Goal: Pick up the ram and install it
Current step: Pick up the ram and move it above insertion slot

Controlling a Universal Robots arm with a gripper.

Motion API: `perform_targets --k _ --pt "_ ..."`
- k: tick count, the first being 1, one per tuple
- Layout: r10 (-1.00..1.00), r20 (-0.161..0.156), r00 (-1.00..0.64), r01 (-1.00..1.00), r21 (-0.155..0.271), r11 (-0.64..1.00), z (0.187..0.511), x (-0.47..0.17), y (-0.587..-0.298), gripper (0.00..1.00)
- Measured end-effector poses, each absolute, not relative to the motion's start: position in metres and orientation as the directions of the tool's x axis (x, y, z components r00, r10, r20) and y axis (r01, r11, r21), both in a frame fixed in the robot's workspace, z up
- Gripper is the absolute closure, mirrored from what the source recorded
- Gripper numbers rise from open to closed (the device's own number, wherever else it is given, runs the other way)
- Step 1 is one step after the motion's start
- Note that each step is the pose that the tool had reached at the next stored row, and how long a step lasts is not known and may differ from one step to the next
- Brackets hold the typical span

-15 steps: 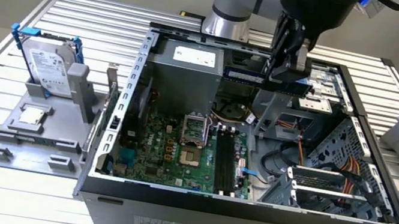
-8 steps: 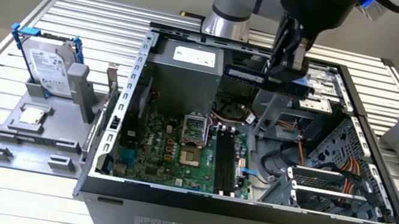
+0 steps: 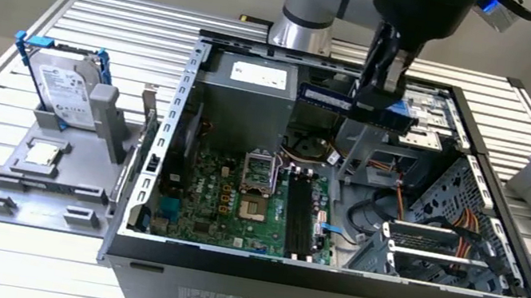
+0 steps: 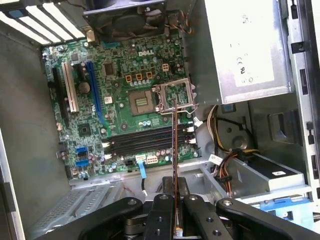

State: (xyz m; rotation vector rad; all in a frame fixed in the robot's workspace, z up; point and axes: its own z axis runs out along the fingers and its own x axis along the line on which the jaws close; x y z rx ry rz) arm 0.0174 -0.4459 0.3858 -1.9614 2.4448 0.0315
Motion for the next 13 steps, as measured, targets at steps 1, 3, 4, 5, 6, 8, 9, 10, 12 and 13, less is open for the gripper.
perform_targets --k 1,3,4,5,6,8,9,10,12,13 --pt "-0.974 -0.018 -0.224 -0.975 0.011 0.224 0.3858 0.0174 -0.4459 1.00" --pt "-0.971 -0.018 -0.237 -0.972 0.011 0.237 0.3858 0.0174 -0.4459 1.00" --pt "-0.970 -0.018 -0.244 -0.970 0.011 0.243 0.3858 0.0174 -0.4459 1.00" --pt "-0.968 -0.018 -0.250 -0.968 0.011 0.250 0.3858 0.0174 -0.4459 1.00" --pt "-0.966 -0.018 -0.257 -0.966 0.011 0.257 0.3858 0.0174 -0.4459 1.00" --pt "-0.962 -0.018 -0.271 -0.963 0.011 0.271 0.3858 0.0174 -0.4459 1.00" --pt "-0.961 -0.018 -0.277 -0.961 0.011 0.277 0.3858 0.0174 -0.4459 1.00" --pt "-0.959 -0.018 -0.283 -0.959 0.011 0.283 0.3858 0.0174 -0.4459 1.00" --pt "-0.955 -0.018 -0.296 -0.955 0.011 0.295 0.3858 0.0174 -0.4459 1.00" --pt "-0.953 -0.018 -0.302 -0.953 0.011 0.302 0.3858 0.0174 -0.4459 1.00"
